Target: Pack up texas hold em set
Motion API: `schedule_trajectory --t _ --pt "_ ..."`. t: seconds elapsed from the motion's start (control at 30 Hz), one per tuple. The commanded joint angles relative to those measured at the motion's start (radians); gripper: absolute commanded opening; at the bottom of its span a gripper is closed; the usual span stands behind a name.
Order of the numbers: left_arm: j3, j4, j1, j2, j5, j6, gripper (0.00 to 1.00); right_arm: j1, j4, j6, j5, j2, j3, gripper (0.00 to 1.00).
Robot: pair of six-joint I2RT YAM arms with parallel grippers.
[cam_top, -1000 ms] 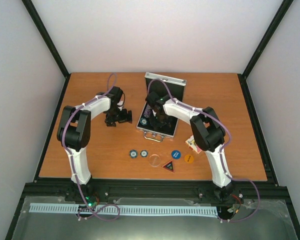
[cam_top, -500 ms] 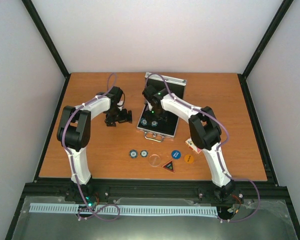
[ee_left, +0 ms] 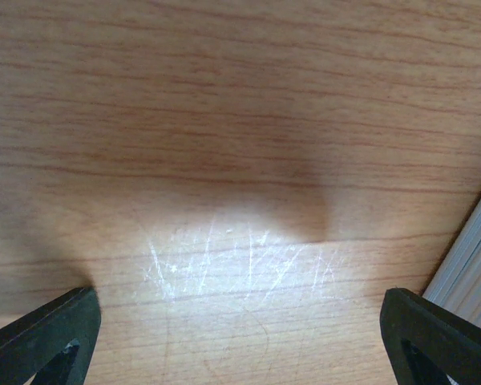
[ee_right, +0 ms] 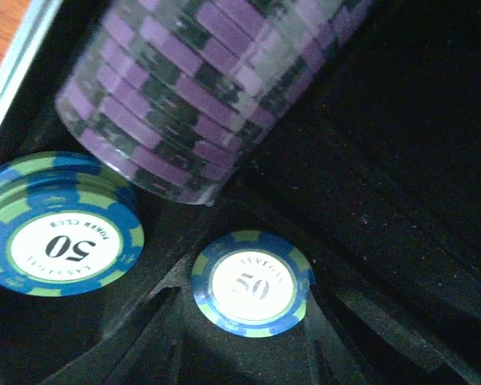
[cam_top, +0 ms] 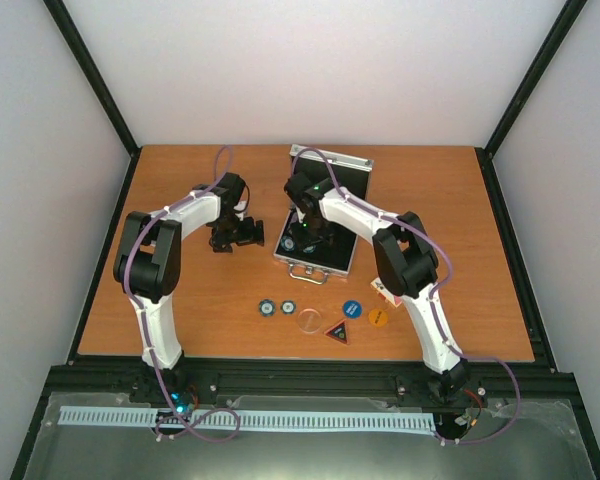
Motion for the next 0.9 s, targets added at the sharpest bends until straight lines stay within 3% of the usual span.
schedule_trajectory --t 0.0,0.27,0.57,0.67,0.87 --pt "0.000 0.002 0.011 0.019 0.004 0.013 0.99 0.001 0.018 0.007 0.028 -0.024 -0.030 0.46" --pt "-0.001 0.005 0.013 0.024 0.011 0.012 0.99 0.001 0.001 -0.001 0.030 0.010 -0.023 0.65" --pt "-0.012 0.002 0.016 0.015 0.006 0.013 0.99 0.001 0.006 -0.005 0.027 0.064 -0.015 0.66" --pt "-0.008 -0.001 0.018 0.015 0.006 0.013 0.99 0.001 0.018 -0.005 0.036 0.072 -0.032 0.63" --pt "-0.008 -0.001 0.019 0.014 0.007 0.015 0.99 0.001 0.039 0.001 0.058 0.071 -0.066 0.38"
